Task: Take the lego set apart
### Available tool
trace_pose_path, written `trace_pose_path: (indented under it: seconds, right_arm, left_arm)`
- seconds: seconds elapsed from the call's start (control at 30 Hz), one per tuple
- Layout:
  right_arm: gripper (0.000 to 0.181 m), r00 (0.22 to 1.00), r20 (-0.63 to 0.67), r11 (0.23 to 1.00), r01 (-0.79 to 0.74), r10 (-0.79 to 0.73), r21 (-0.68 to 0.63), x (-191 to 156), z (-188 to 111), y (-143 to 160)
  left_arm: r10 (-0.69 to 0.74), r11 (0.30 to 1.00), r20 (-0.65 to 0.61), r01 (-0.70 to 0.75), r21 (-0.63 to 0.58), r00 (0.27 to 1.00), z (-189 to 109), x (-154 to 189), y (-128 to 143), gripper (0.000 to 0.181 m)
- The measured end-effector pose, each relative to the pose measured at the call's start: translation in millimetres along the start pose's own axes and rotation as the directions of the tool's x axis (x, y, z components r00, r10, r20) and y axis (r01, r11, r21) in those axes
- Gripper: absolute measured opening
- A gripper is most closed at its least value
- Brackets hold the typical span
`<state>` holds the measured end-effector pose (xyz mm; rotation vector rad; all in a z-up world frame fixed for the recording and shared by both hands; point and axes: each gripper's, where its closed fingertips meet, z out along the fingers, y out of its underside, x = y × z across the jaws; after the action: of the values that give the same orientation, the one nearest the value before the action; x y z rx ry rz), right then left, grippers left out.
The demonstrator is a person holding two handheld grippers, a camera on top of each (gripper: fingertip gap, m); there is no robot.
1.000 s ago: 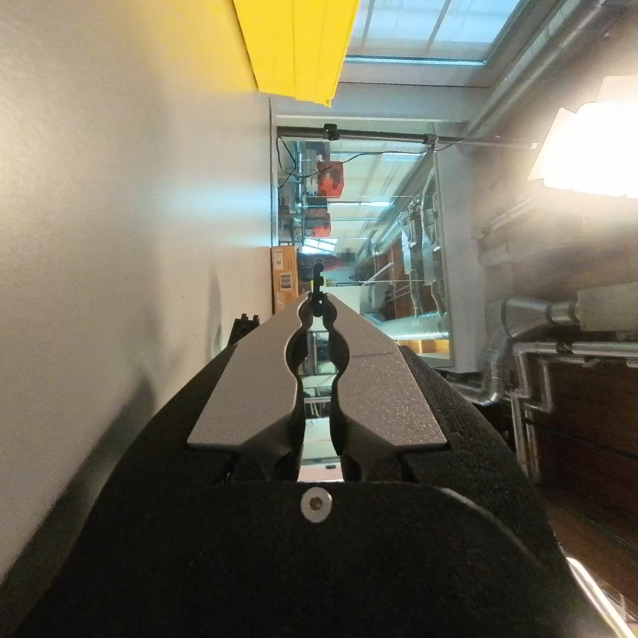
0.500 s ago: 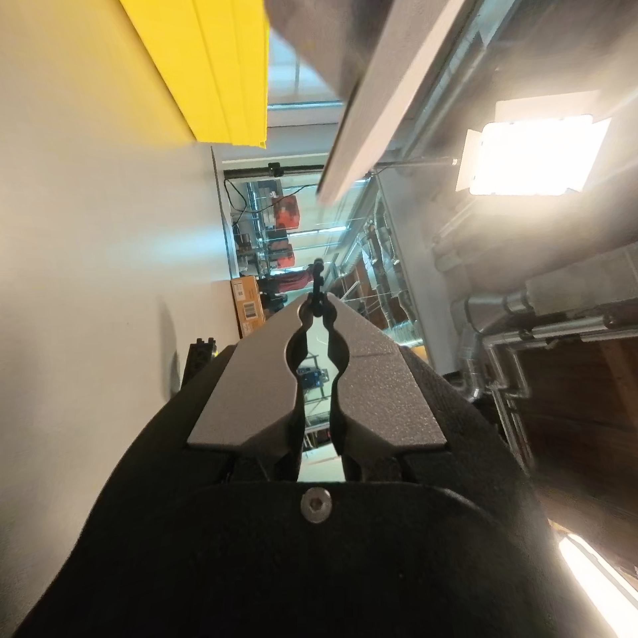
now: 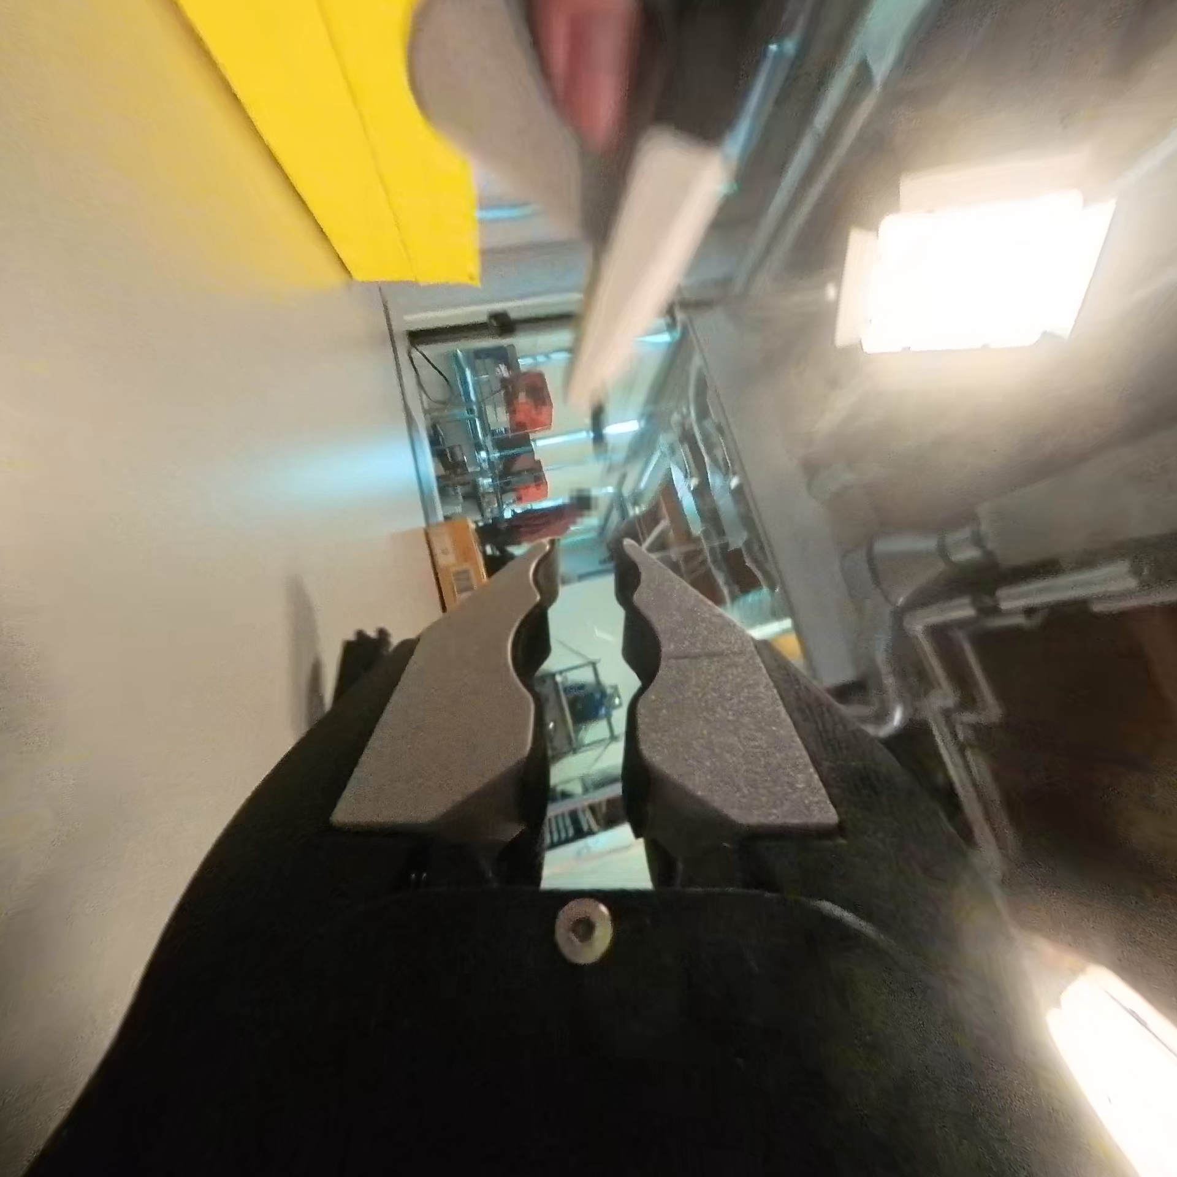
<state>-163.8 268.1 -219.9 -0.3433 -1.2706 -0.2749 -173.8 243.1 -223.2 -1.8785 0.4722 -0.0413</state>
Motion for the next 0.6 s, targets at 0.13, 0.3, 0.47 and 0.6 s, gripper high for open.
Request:
trace_pose_path:
  seconds: [0.13, 0.3, 0.47, 0.6]
  right_arm:
    - [0.018, 0.940, -0.156, 0.932, -0.327, 0.303, -0.159, 41.2, -6.4, 65.9]
    - [0.018, 0.798, -0.299, 0.767, -0.594, 0.524, -0.242, 59.2, -24.4, 137.0]
    - [0.018, 0.749, -0.195, 0.709, -0.662, 0.633, -0.242, 42.6, -19.5, 136.4]
    - [0.017, 0.607, 0.230, 0.648, -0.726, 0.761, -0.230, 0.1, -14.7, 84.6]
  left_arm:
    - [-0.141, 0.989, 0.438, 0.145, 0.024, 0.888, -70.7, -117.5, 10.3, 0.007]
    - [-0.257, 0.813, 0.671, 0.531, -0.238, 0.695, -135.8, -211.3, 109.6, 0.026]
    - [-0.239, 0.706, 0.725, 0.628, -0.326, 0.646, -149.7, -233.7, 138.7, 0.076]
    - [-0.172, 0.919, 0.654, 0.360, -0.164, 0.737, -127.4, -209.0, 63.4, 0.069]
